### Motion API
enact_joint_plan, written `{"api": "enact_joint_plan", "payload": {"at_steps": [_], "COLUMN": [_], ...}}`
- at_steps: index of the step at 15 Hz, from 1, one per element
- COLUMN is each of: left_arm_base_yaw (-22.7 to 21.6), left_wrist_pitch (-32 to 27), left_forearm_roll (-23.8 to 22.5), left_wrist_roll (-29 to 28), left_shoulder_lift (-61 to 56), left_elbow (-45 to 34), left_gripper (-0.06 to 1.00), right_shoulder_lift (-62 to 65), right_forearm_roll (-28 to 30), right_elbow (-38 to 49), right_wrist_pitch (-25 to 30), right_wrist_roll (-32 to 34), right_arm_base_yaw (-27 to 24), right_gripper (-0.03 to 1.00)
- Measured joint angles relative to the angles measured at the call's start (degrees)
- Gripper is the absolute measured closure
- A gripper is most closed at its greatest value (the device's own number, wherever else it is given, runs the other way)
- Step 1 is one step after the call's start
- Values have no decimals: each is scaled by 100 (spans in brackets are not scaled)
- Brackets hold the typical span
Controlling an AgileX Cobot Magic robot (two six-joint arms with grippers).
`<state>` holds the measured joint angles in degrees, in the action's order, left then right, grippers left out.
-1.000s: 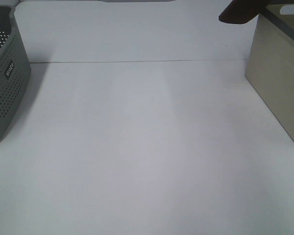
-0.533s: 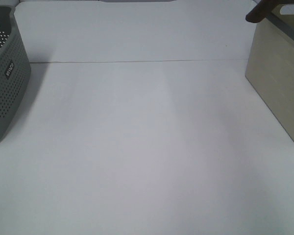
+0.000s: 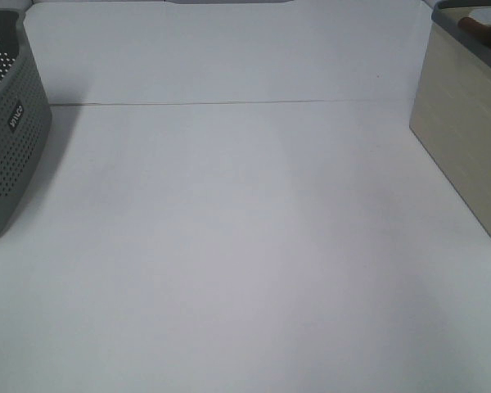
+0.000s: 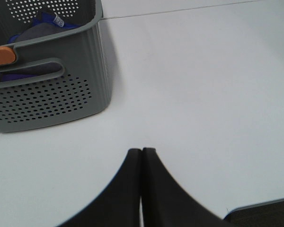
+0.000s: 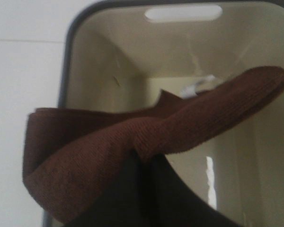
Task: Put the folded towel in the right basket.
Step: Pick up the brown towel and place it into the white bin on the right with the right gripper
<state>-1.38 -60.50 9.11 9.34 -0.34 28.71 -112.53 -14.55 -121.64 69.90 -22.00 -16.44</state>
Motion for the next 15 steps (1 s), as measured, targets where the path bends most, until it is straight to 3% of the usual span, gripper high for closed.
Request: {"api": "enact_joint_plan", "payload": {"at_steps": [2,9,12,15], "left_arm_base_yaw": [0,0,0,0], "left_wrist_pitch": [0,0,0,0], "left_forearm_roll": [0,0,0,0], "left_wrist_roll": [0,0,0,0], "left_shoulder_lift": [0,0,0,0], "left_elbow": [0,0,0,0], "left_gripper": [94,94,94,94], "right_shoulder_lift": [0,-258,-556,-773], "right_forearm_roll": [269,338,430,481], "right_elbow": [252,659,659,659], "right_wrist_pitch": [0,0,-6,-6], "right_wrist_roll": [-160,-922,-905,-327], "right_arm_base_yaw": [0,0,0,-6], "right_gripper": [95,95,95,95]}}
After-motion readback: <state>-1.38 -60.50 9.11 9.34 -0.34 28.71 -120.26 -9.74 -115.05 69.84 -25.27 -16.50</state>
